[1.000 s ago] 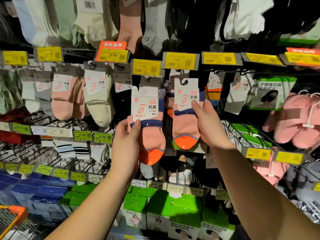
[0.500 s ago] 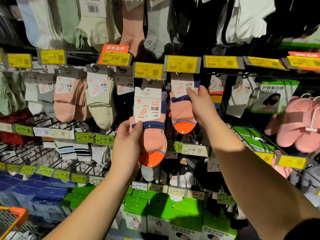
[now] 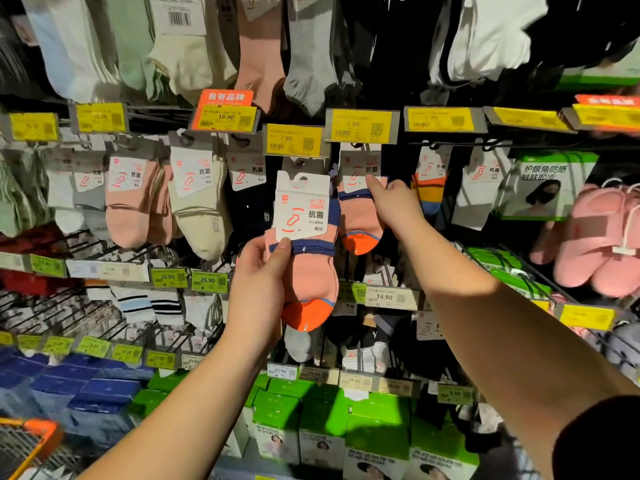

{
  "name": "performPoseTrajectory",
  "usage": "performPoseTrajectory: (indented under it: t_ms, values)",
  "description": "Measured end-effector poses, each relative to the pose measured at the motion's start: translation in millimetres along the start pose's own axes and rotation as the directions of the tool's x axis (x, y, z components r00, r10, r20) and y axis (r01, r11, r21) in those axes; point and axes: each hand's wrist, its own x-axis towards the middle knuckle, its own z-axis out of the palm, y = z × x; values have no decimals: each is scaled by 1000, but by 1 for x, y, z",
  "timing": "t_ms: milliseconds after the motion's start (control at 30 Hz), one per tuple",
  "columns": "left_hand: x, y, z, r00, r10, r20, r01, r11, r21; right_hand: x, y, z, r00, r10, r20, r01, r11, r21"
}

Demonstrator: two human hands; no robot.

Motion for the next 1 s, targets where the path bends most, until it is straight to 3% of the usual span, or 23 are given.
performPoseTrajectory:
  t_ms: [133,267,433,633,733,867,1000]
  values:
    - [2,1,0,1000,3,10,-3,1000,16,-5,4,-2,998,18,53,-17,1000,-17]
    - [4,-5,0,1000,-13,9,12,1000,9,-20,16,-7,993,41,111,-50,996,72]
    - [9,-14,0,1000,-26,8,26,1000,-1,-61,37,-14,998,57,17,-60,951,302]
    - [13,-23,13,998,-45,37,46,999,-10,-121,38,12,961,-31,275,-124,839,530]
    - [15,-27,23,997,-55,55,56,998,-7,-136,33,14,941,-119,316,-97,801,591]
    - [17,-30,36,994,-64,87,65,998,-1,-131,26,10,935,-156,317,-75,791,607]
    - [25,-29,50,991,-74,110,73,997,15,-116,21,8,958,-170,233,-2,802,598]
